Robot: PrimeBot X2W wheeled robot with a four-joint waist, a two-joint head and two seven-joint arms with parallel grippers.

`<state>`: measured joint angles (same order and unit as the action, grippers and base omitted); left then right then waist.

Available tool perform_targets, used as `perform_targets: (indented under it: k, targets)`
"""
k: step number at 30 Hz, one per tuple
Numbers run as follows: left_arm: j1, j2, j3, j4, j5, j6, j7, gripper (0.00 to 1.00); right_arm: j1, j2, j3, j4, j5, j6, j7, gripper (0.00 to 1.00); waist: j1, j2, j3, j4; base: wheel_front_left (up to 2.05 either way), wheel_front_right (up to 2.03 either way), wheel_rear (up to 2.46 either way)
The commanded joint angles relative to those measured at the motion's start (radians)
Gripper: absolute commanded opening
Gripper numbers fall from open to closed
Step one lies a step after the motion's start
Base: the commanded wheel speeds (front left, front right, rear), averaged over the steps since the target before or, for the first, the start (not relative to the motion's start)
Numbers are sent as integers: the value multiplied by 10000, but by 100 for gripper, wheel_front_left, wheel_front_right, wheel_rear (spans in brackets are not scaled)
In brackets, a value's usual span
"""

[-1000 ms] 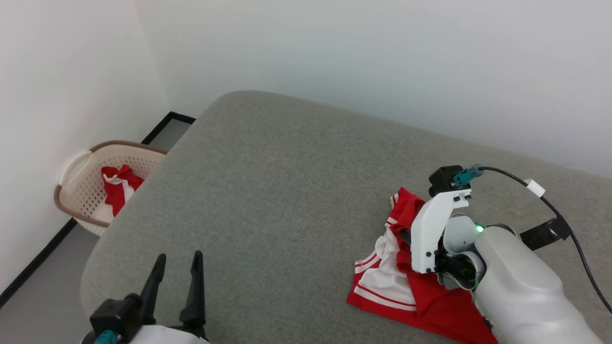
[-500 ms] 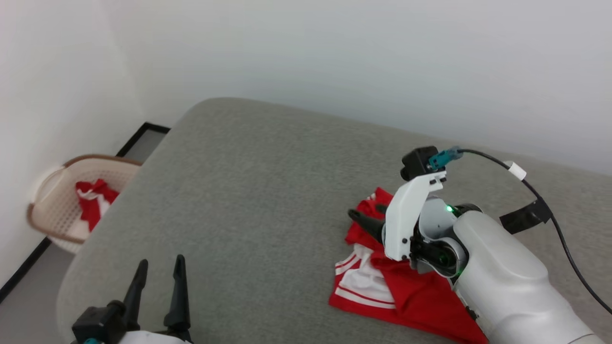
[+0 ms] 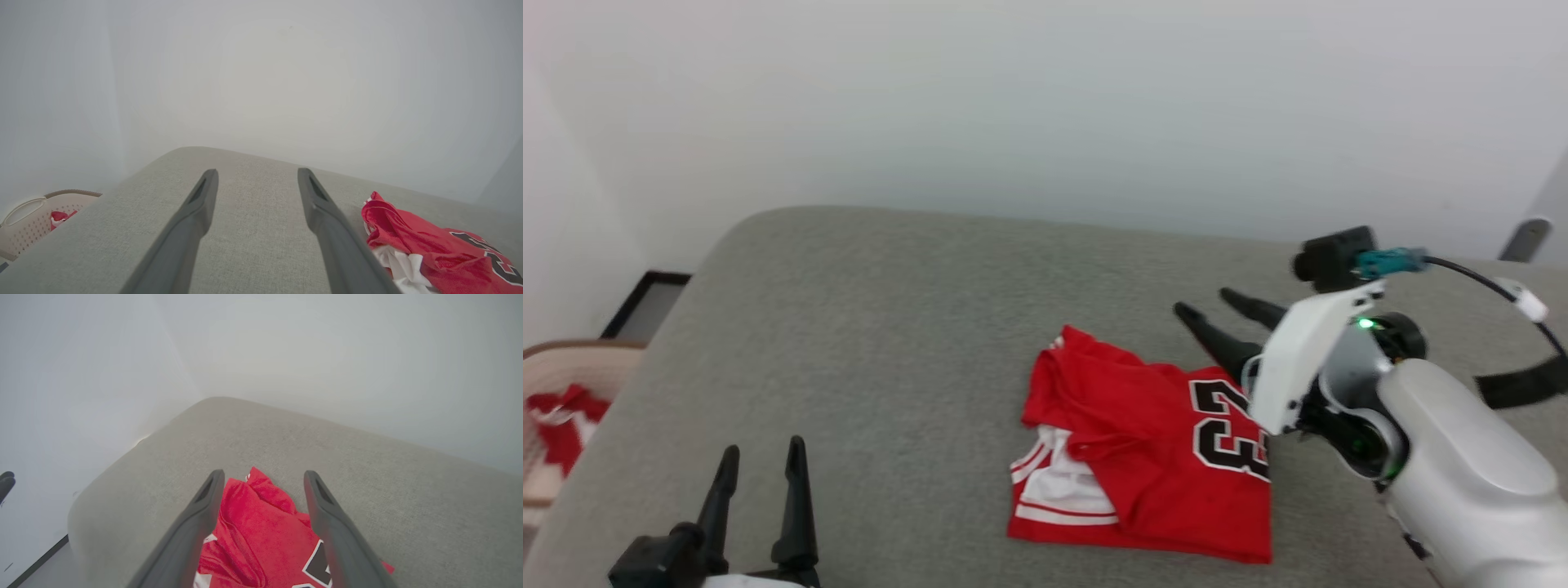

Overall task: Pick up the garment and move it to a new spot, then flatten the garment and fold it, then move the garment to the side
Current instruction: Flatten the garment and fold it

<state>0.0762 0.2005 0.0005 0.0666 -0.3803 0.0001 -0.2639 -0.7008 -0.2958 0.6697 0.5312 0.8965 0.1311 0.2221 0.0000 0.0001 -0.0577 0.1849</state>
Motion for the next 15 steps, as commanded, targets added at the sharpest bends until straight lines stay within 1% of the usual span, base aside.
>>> perform_targets:
  k: [1,8,15]
  targets:
    - [115,37,36,-54,81,-10,7,100,236,-145,-68,-119,-112,-7,-251,100,0,-1,-64,-622,0,0,0]
    - [302,157,266,-45,312,-97,5,100,1040,-1024,-500,-654,-641,-7,-2073,100,0,-1,-135,-1266,0,0,0]
    - [463,226,453,7,523,-141,5,100,2109,-1468,-1273,-817,-934,-7,-3372,100,0,-1,-284,-1696,0,0,0]
